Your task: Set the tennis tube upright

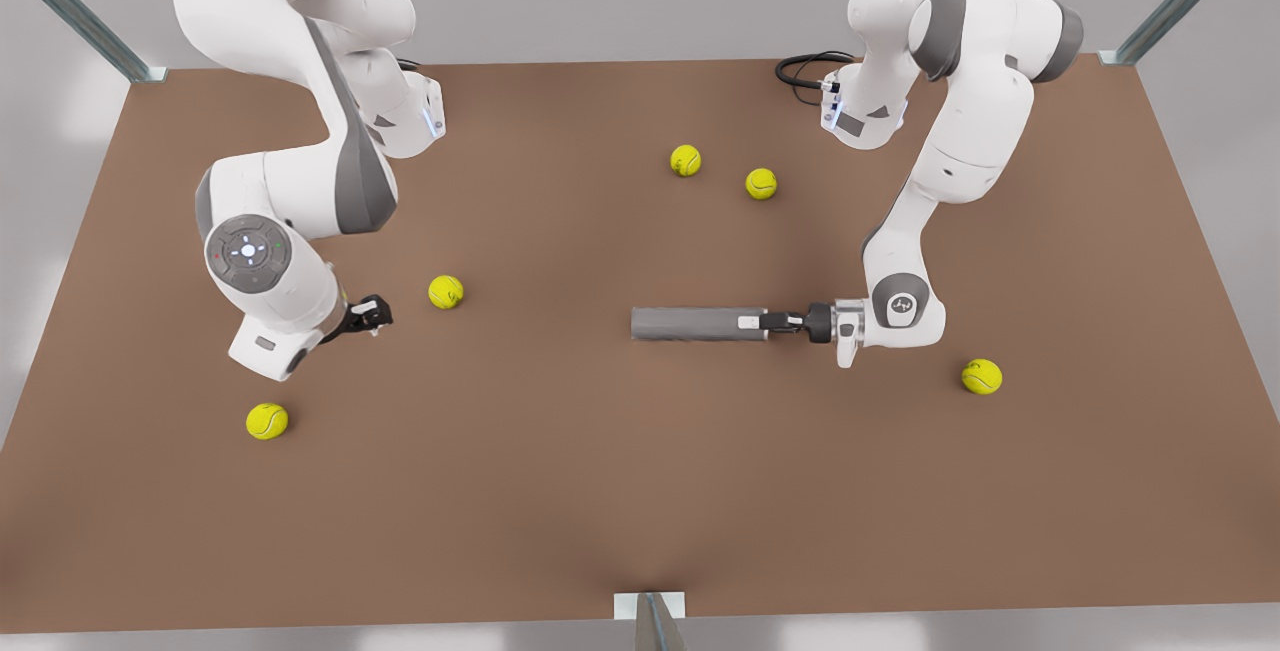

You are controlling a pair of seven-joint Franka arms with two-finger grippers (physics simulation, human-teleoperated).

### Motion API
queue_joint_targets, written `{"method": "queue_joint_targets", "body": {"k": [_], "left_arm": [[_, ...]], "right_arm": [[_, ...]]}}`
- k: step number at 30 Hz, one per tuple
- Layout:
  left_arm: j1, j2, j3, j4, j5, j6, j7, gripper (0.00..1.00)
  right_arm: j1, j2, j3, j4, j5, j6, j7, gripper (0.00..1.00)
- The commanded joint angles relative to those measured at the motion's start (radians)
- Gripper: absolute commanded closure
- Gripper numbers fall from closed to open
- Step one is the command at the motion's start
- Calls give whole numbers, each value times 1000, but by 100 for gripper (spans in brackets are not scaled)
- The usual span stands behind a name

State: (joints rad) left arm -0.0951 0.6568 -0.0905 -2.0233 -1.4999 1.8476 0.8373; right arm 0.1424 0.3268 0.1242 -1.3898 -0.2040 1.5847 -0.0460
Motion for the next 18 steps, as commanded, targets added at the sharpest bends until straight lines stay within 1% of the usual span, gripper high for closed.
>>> {"method": "queue_joint_targets", "body": {"k": [1,11,15,18], "left_arm": [[0,0,0,0,-3,-1,0,79],[5,-39,2,14,4,-1,2,79],[9,-63,9,23,49,1,0,79],[9,-89,37,23,102,1,0,79]], "right_arm": [[0,0,0,0,0,1,0,0],[6,0,0,0,0,1,0,0],[6,0,0,-1,0,0,2,0],[6,0,0,-2,0,1,2,0]]}}
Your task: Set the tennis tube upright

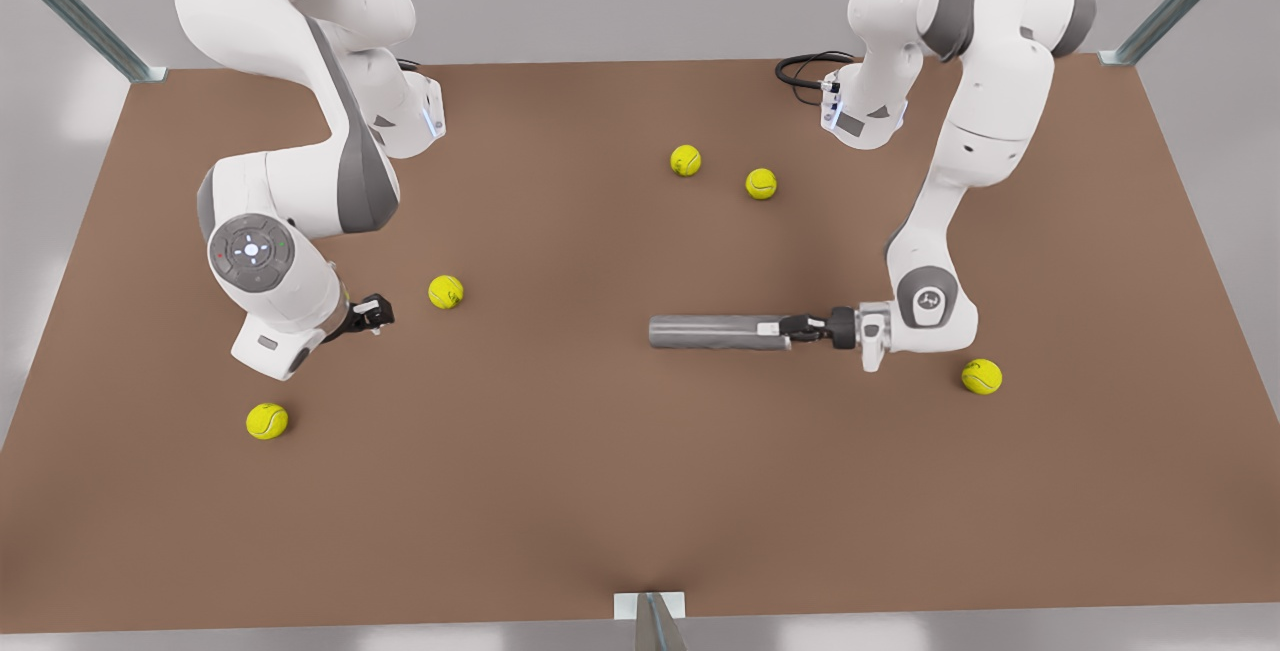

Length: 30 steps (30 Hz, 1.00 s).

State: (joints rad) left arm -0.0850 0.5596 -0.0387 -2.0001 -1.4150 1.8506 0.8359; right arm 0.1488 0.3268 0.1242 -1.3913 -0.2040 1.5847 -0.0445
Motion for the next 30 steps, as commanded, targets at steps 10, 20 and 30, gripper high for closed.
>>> {"method": "queue_joint_targets", "body": {"k": [10,20,30], "left_arm": [[19,-92,56,6,198,10,-73,79],[19,-248,160,7,524,58,-146,79],[21,-360,194,80,938,84,-264,79]], "right_arm": [[0,0,0,0,0,0,0,0],[2,0,0,0,0,0,0,0],[2,0,2,0,0,0,0,0]]}}
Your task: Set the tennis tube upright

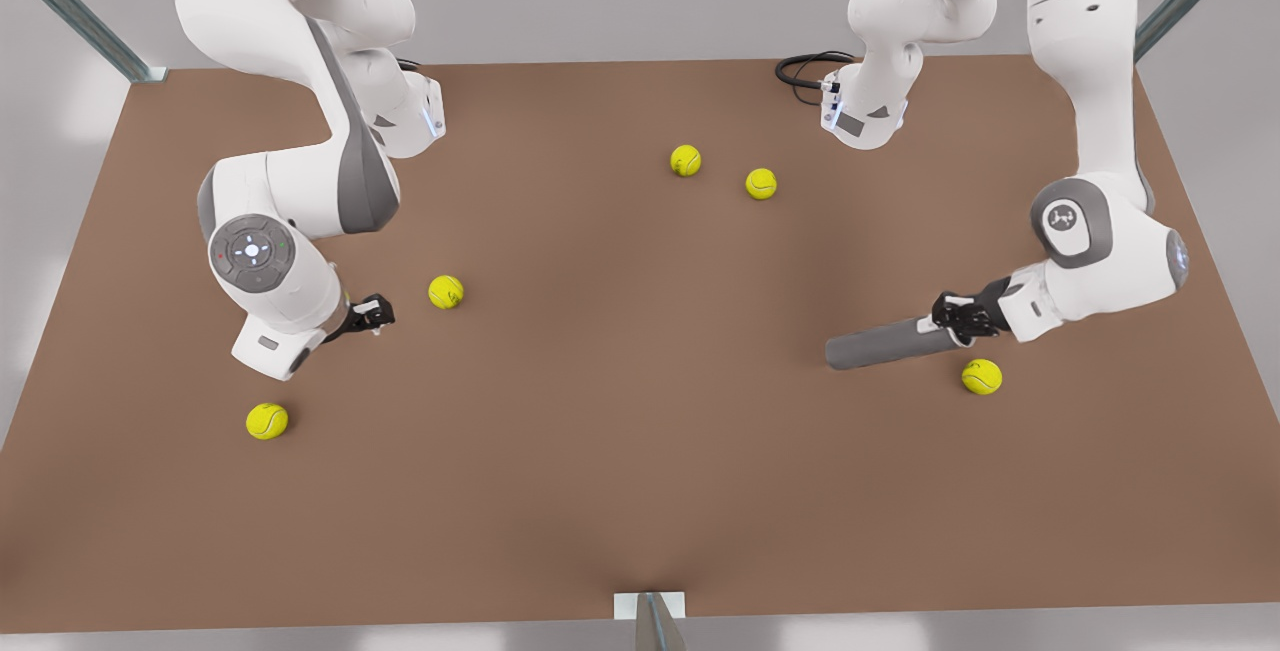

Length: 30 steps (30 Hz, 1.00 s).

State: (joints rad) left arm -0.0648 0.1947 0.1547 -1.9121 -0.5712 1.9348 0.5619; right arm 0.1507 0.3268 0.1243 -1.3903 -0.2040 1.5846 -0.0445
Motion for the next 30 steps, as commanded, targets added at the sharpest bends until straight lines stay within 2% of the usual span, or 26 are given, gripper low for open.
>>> {"method": "queue_joint_targets", "body": {"k": [1,10,30], "left_arm": [[-1,-4,0,2,137,0,-2,79],[-1,-57,-6,41,478,0,-252,79],[-7,32,-12,36,485,7,-307,79]], "right_arm": [[0,0,0,1,0,2,0,0],[0,1,0,-1,0,0,0,0],[0,1,0,1,0,0,0,0]]}}
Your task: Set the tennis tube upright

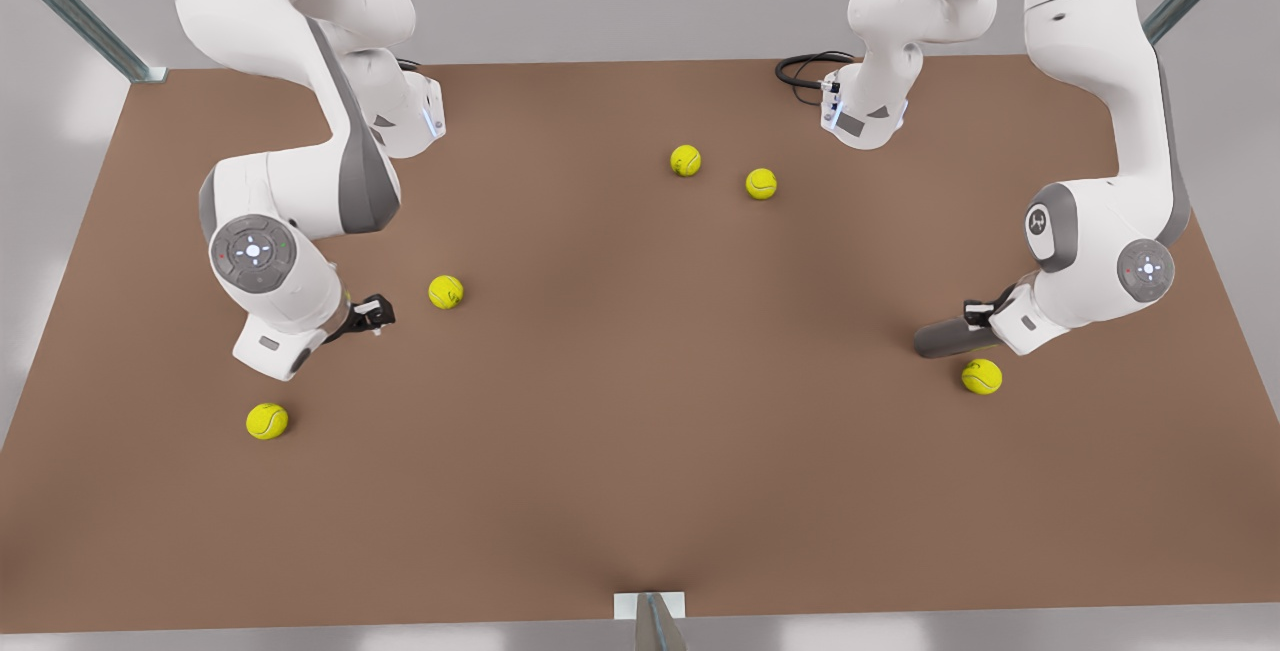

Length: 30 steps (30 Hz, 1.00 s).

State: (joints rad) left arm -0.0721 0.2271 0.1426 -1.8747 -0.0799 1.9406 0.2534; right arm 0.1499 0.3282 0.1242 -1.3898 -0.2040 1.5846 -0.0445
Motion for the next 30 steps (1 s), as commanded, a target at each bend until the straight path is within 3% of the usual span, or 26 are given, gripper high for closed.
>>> {"method": "queue_joint_targets", "body": {"k": [1,2,3,19,30], "left_arm": [[0,0,0,0,-8,0,0,29],[0,-2,0,0,-6,0,0,8],[0,-2,0,0,-6,-2,0,0],[0,-58,0,3,6,-40,-13,0],[6,-52,-43,126,23,-63,-203,0]], "right_arm": [[0,-1,0,0,0,0,0,0],[-1,-1,0,0,0,0,0,0],[0,-1,0,0,0,0,0,0],[0,-1,0,0,0,0,-3,0],[0,0,0,0,0,0,-3,0]]}}
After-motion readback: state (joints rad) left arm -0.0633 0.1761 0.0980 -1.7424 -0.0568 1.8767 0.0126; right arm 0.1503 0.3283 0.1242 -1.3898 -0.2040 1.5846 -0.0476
